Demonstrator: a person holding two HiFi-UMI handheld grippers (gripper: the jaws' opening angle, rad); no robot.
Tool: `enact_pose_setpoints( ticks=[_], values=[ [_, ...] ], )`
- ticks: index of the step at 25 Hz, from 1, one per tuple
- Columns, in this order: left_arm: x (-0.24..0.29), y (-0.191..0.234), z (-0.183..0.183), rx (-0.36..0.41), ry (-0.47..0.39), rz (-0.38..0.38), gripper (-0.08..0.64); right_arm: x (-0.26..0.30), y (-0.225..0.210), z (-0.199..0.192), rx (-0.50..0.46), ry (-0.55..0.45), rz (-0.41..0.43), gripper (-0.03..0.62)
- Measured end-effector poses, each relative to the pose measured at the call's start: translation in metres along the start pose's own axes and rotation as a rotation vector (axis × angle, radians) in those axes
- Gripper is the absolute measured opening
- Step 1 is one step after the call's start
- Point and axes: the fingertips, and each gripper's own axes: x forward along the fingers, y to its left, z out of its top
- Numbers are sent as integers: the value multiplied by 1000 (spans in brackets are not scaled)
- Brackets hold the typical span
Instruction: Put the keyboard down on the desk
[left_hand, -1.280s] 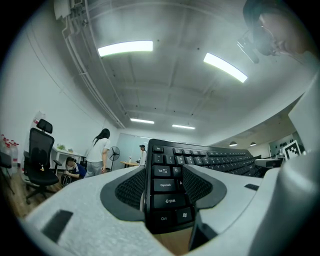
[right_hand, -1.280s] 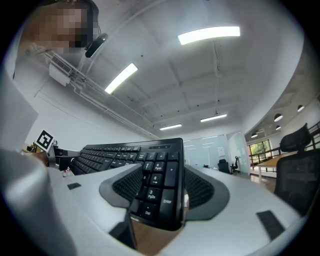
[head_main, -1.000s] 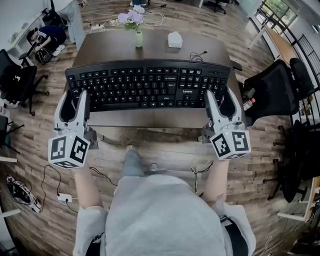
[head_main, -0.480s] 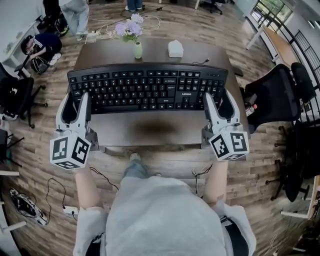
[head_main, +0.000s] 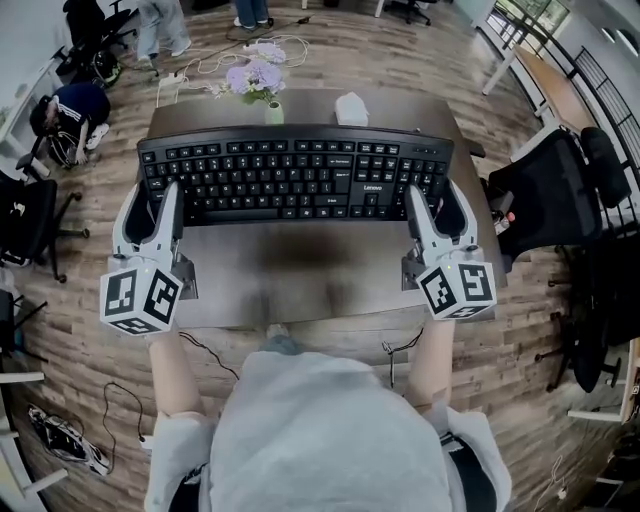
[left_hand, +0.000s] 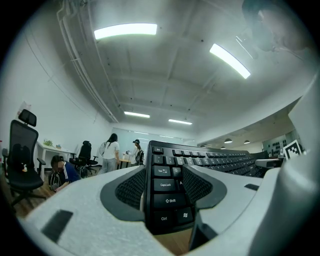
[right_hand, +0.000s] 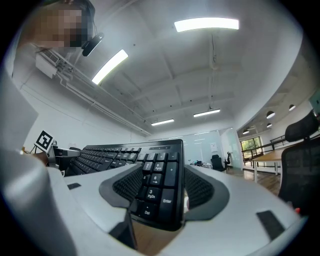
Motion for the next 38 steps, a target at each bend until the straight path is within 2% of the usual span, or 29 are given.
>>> enact_pose_setpoints(
  ticks=[4, 11, 17, 25, 38],
  values=[
    [33, 28, 2, -7, 20, -27, 229, 32, 10, -2, -1, 16, -28, 252],
    [52, 38, -16, -15, 63, -59, 229, 37, 12, -21, 8, 54, -67, 252],
    [84, 61, -47, -32, 137, -73, 229, 64, 13, -53, 27, 124, -96, 252],
    [99, 90, -89, -53, 229, -77, 229, 83, 25, -98, 54, 216, -118, 252],
    [121, 97, -158, -73, 393, -74, 229, 91, 10, -172, 127, 376, -148, 252]
  ],
)
